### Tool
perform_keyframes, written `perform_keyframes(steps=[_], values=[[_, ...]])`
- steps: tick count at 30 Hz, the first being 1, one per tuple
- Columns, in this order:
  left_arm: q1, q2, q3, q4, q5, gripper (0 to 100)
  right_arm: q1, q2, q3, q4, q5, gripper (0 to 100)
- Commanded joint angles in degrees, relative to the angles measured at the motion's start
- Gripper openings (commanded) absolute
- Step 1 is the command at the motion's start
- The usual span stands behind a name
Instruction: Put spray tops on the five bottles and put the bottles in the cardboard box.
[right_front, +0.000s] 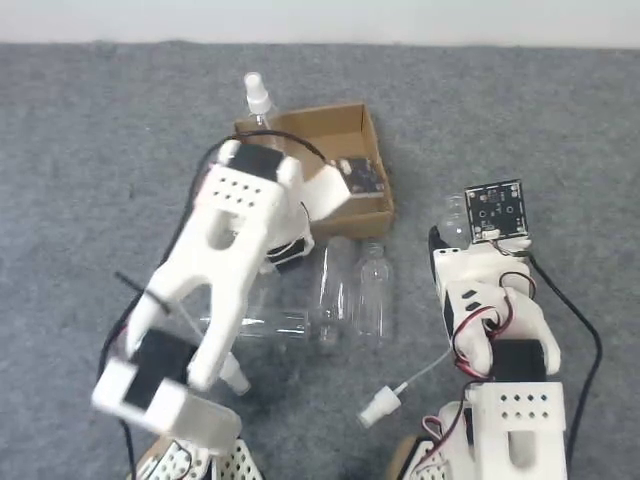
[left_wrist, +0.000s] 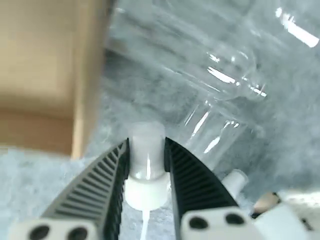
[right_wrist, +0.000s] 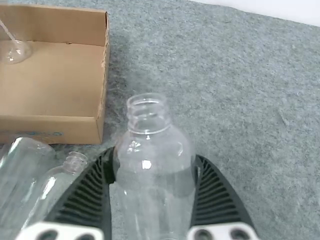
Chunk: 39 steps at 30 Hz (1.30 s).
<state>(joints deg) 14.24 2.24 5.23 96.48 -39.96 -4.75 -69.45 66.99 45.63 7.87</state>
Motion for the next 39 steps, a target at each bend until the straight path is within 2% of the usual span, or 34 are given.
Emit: perform_keyframes(steps=[1, 5, 13, 18, 27, 32, 39], values=[[0.1, -12.1, -2.9, 2.4, 5.6, 1, -3.3, -1.6, -1.1, -1.3, -0.6, 0.7], [-0.2, -17.3, -2.8, 2.6, 11.0, 1, -3.5, -1.7, -1.1, -1.3, -0.7, 0.7], [-0.2, -21.7, -2.8, 2.4, 30.9, 1, -8.7, -1.7, -1.1, -1.6, -0.7, 0.7], [0.0, -25.9, -2.9, 2.0, 38.9, 1, -11.3, -1.7, -1.1, -1.5, -0.7, 0.7], [-0.2, -34.6, -2.8, -6.7, 56.6, 1, -12.1, -1.7, -1.1, -1.3, -0.7, 0.7], [-0.2, -38.1, -2.8, -9.8, 62.9, 1, -12.1, -3.6, -0.9, -1.0, -0.7, 0.7], [-0.2, -41.7, 1.4, -13.2, 64.3, 1, -12.1, -14.8, 1.7, 2.6, -0.7, 0.7]])
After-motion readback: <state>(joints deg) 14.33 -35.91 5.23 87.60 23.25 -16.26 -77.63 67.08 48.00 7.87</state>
